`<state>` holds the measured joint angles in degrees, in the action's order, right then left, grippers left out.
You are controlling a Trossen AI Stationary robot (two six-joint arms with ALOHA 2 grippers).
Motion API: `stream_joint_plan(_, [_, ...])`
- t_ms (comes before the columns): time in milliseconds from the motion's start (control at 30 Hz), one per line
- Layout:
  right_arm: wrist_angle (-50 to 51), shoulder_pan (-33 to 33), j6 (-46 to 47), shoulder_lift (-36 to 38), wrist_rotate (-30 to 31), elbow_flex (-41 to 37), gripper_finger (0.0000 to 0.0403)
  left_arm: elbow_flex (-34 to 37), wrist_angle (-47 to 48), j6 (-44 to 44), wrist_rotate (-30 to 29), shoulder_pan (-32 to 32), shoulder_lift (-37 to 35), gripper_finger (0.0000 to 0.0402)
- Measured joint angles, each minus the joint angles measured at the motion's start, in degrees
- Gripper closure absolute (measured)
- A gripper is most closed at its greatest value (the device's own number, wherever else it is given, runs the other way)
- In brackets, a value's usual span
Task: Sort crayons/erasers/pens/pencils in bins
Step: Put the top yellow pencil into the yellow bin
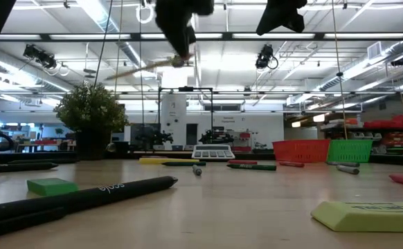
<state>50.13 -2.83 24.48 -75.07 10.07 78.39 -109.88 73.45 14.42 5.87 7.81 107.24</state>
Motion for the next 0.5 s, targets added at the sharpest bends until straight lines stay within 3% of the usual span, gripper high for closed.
stream_joint_plan(200, [1.6, 0.0, -2.2, 0.0, 0.0, 0.0, 0.0393, -7.1, 2.9, -8.1, 5.7, -0.1, -0.9, 0.0376])
stream_joint_plan(367, [5.6, 0.0, -3.3, 0.0, 0.0, 0.0, 0.0393, -4.6, 3.2, -13.3, 7.5, -1.8, -5.7, 0.0379])
stream_joint_plan(500, [10.5, 0.0, -1.7, 0.3, 0.0, 0.0, 0.0393, -0.9, 1.4, -19.0, 5.2, -4.7, -10.2, 0.037])
